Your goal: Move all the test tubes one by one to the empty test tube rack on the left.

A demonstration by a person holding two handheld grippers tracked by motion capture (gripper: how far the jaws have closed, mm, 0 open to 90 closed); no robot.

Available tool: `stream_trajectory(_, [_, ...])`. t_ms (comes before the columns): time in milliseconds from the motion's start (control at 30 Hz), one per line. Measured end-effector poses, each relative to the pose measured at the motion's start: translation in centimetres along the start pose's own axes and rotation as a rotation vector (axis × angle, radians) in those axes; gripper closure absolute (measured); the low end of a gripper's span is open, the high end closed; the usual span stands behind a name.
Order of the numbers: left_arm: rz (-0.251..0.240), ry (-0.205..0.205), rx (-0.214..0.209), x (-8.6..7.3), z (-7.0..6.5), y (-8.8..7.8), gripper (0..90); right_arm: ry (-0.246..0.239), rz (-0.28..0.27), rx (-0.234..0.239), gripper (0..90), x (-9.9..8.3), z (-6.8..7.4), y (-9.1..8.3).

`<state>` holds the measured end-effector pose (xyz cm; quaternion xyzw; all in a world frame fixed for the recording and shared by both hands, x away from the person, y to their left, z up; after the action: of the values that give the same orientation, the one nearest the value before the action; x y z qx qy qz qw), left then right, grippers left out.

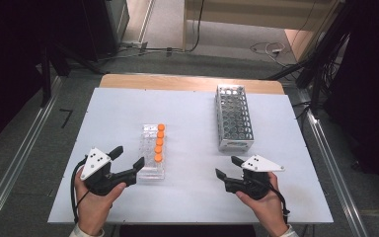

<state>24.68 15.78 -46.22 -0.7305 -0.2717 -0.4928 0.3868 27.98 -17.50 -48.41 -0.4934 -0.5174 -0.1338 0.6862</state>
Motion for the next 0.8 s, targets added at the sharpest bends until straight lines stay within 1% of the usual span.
stream_trajectory(433, [-0.002, -0.007, 0.039, -1.0, 1.3, -0.8, 19.6, 0.044, -0.004, -0.061, 27.5, -0.8, -2.9, -1.4])
stream_trajectory(567, [-0.009, -0.017, 0.056, -1.2, 1.8, -1.1, 19.6, 0.059, -0.007, -0.085, 26.8, -1.1, -3.8, -1.9])
stream_trajectory(633, [-0.004, -0.024, 0.067, -1.5, 2.1, -1.2, 19.6, 0.068, -0.010, -0.093, 26.8, -1.2, -4.2, -2.1])
stream_trajectory(733, [0.003, -0.039, 0.070, -1.8, 2.4, -1.2, 19.4, 0.080, -0.007, -0.109, 26.7, -1.5, -4.9, -2.5])
stream_trajectory(800, [0.006, -0.043, 0.079, -2.0, 2.7, -1.3, 19.4, 0.086, -0.007, -0.119, 26.7, -1.8, -5.4, -2.7])
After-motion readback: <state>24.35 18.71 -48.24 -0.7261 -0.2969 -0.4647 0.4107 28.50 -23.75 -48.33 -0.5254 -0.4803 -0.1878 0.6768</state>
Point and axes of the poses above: each handheld gripper's, and its own axes: y roughly forward along the jaws, x roughly out of its top, z roughly to its left, the point moved 6 cm from there along y, roughly forward along the jaws, and after that the axes turned 8 degrees about -x, right-handed, at the moved point
